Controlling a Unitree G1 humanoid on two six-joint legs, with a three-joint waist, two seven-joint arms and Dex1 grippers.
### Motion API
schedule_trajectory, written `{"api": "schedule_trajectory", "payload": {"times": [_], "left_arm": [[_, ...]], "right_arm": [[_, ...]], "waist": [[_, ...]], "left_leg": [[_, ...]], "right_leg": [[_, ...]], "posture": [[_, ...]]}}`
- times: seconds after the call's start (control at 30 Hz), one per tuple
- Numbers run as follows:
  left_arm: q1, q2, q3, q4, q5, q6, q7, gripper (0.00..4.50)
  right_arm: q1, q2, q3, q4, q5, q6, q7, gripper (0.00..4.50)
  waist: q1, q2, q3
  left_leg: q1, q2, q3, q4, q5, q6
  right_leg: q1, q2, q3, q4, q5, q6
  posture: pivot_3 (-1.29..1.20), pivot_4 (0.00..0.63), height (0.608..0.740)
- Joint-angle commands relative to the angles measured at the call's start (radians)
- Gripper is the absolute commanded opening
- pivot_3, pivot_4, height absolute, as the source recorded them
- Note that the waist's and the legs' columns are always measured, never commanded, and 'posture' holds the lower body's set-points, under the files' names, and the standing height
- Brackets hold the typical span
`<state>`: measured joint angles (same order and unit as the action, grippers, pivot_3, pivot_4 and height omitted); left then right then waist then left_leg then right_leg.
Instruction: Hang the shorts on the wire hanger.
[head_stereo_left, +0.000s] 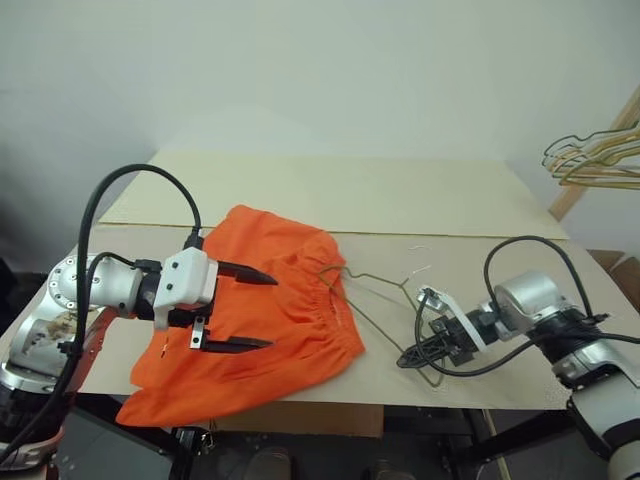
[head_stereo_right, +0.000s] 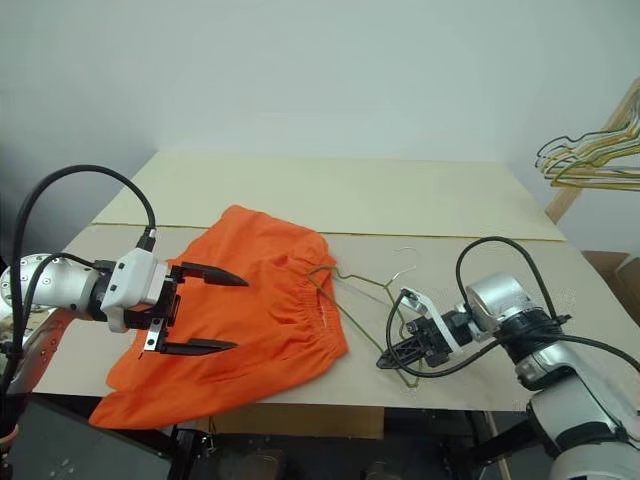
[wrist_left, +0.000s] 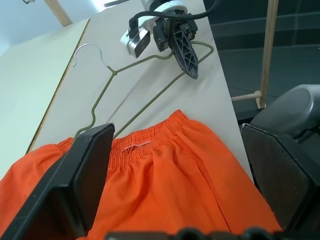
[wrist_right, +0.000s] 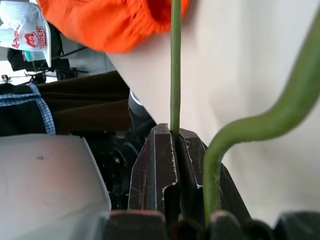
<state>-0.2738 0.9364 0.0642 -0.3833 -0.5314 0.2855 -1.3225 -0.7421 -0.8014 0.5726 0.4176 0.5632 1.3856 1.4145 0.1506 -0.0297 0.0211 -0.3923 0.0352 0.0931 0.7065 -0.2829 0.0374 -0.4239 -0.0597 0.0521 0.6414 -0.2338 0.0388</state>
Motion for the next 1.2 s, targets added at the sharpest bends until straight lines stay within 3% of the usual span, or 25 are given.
{"api": "schedule_trajectory", "payload": {"times": [0.03,0.2,0.57,0.8,0.97,1.2], "left_arm": [[0.002,0.012,0.043,-0.035,-0.014,0.000,0.022,4.42],[0.018,0.002,0.076,-0.051,-0.049,0.053,0.080,4.42],[0.031,0.036,0.128,-0.044,-0.064,0.125,0.117,4.42],[0.060,0.037,0.148,-0.061,-0.071,0.131,0.118,4.42],[0.065,0.036,0.145,-0.063,-0.072,0.125,0.116,4.42],[0.059,0.034,0.129,-0.062,-0.066,0.117,0.109,4.42]], "right_arm": [[-0.020,-0.058,-0.048,-0.015,0.009,-0.003,0.028,0.00],[0.014,-0.123,-0.063,-0.042,0.021,0.007,0.039,0.00],[0.060,-0.146,-0.092,-0.067,0.036,0.029,0.027,0.00],[0.147,-0.247,-0.109,-0.179,0.086,0.058,0.045,0.00],[0.154,-0.228,-0.144,-0.177,0.101,0.075,0.013,0.00],[0.149,-0.178,-0.099,-0.191,0.091,0.062,0.005,0.00]], "waist": [[0.011,0.000,0.000],[0.031,0.000,0.000],[0.036,0.000,0.000],[0.066,0.000,0.000],[0.071,0.001,0.000],[0.082,0.001,0.000]], "left_leg": [[0.000,0.000,0.000,0.000,0.000,0.000],[-0.001,0.000,-0.001,0.000,0.000,0.000],[-0.002,0.001,-0.003,0.000,0.000,0.000],[-0.006,0.001,-0.006,0.000,0.000,0.000],[-0.006,0.001,-0.006,0.002,0.000,0.000],[-0.008,0.001,-0.007,0.003,0.000,0.000]], "right_leg": [[0.000,0.000,0.000,0.000,0.000,0.000],[0.000,0.000,-0.001,0.000,0.000,0.000],[-0.001,0.000,-0.005,0.000,0.000,-0.001],[-0.002,-0.001,-0.009,-0.001,0.000,-0.001],[-0.002,0.000,-0.010,-0.001,0.000,-0.001],[-0.002,-0.001,-0.011,-0.001,-0.001,-0.001]], "posture": [[0.30,0.000,0.740],[0.31,0.000,0.740],[0.33,0.000,0.740],[0.33,0.000,0.740],[0.33,0.000,0.740],[0.33,0.000,0.740]]}}
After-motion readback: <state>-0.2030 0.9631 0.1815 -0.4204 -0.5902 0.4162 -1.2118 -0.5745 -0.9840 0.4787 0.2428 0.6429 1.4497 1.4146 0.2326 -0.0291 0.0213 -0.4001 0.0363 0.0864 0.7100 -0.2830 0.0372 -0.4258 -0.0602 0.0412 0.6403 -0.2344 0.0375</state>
